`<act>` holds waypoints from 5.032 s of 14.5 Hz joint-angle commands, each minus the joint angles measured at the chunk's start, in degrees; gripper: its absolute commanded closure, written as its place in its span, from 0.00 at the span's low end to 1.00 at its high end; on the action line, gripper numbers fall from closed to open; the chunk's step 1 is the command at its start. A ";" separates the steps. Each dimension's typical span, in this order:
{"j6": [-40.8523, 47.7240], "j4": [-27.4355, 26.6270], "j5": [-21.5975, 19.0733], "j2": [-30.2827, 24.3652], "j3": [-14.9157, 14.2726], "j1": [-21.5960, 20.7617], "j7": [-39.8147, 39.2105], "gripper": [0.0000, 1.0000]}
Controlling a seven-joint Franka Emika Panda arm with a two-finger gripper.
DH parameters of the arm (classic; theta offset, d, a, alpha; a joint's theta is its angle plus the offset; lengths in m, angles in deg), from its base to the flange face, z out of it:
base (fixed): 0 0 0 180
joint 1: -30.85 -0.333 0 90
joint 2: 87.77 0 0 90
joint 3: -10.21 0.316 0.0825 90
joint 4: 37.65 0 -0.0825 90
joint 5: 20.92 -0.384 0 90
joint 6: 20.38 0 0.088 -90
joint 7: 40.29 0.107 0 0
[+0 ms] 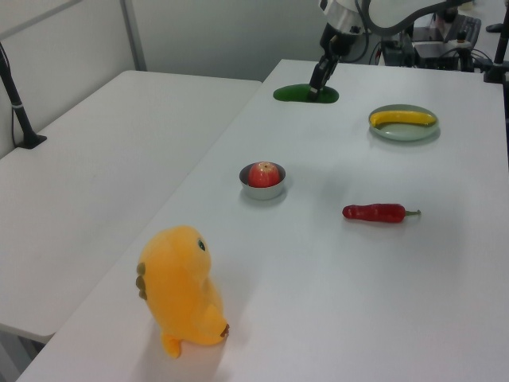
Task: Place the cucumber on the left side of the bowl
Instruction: 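Lift the cucumber and carry it toward the grey apple bowl, then lower the cucumber onto the table beside the grey bowl, then open the gripper and raise it away from the cucumber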
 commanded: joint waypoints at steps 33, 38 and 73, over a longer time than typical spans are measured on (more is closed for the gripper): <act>-17.58 0.15 23.12 18.94 4.23 -13.40 24.17 0.00; -17.40 0.15 23.21 18.85 4.23 -13.31 24.17 0.00; 29.98 -5.21 -0.43 -18.06 -5.00 -7.07 -1.41 0.00</act>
